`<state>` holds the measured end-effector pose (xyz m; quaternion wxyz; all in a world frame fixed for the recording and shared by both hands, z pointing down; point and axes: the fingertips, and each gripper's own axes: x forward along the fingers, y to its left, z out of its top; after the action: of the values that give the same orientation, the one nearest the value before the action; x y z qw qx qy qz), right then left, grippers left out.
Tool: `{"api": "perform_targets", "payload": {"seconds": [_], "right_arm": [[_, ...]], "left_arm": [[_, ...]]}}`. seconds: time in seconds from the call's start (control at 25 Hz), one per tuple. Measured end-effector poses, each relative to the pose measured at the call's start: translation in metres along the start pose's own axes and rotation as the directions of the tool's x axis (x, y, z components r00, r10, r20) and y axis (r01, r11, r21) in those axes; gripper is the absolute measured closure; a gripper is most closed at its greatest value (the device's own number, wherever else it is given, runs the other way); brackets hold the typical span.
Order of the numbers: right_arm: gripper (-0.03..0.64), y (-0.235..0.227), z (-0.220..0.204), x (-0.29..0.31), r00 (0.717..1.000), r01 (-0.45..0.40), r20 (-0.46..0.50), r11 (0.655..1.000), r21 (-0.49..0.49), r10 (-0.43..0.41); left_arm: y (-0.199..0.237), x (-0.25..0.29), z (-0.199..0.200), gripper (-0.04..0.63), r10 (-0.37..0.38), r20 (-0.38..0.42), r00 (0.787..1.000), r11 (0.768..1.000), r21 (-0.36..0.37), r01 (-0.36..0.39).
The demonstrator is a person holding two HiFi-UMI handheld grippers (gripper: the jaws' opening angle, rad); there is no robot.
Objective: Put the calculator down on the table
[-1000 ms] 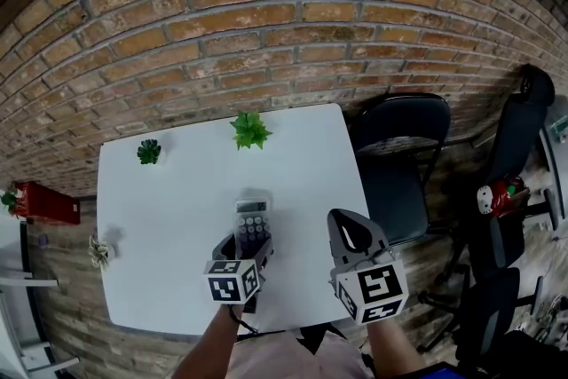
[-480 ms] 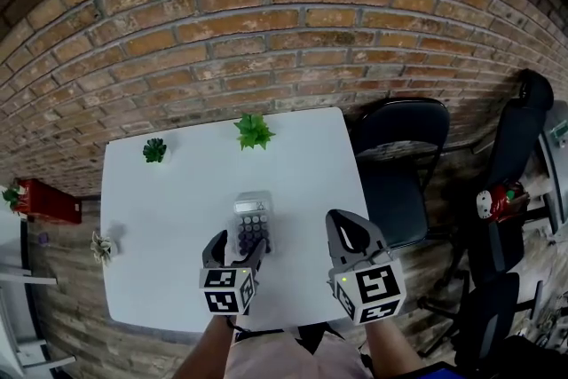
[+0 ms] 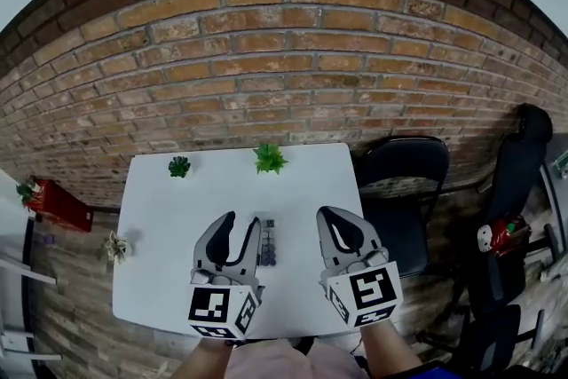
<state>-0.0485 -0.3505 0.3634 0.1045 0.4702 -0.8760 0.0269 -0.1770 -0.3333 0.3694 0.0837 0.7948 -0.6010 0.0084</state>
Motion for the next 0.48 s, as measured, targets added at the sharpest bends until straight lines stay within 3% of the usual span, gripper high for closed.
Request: {"api": "perform_targets", "payload": {"seconds": [0.12, 0.48], "right_arm": [[0.614, 0.003, 0.025, -0.004, 0.998, -0.011, 0.057, 1.000, -0.027, 0.013], [0.617, 0.015, 0.052, -0.012, 0.991, -0.037, 0.129, 0.997, -0.060, 0.045]], "left_arm": [[0.002, -0.012, 0.042, 0.561, 0.071, 0.100, 0.992, 0.995, 0.062, -0.078], [0.006, -0.027, 0.068, 0.577, 0.129, 0.144, 0.981, 0.982, 0.118, -0.146]]}}
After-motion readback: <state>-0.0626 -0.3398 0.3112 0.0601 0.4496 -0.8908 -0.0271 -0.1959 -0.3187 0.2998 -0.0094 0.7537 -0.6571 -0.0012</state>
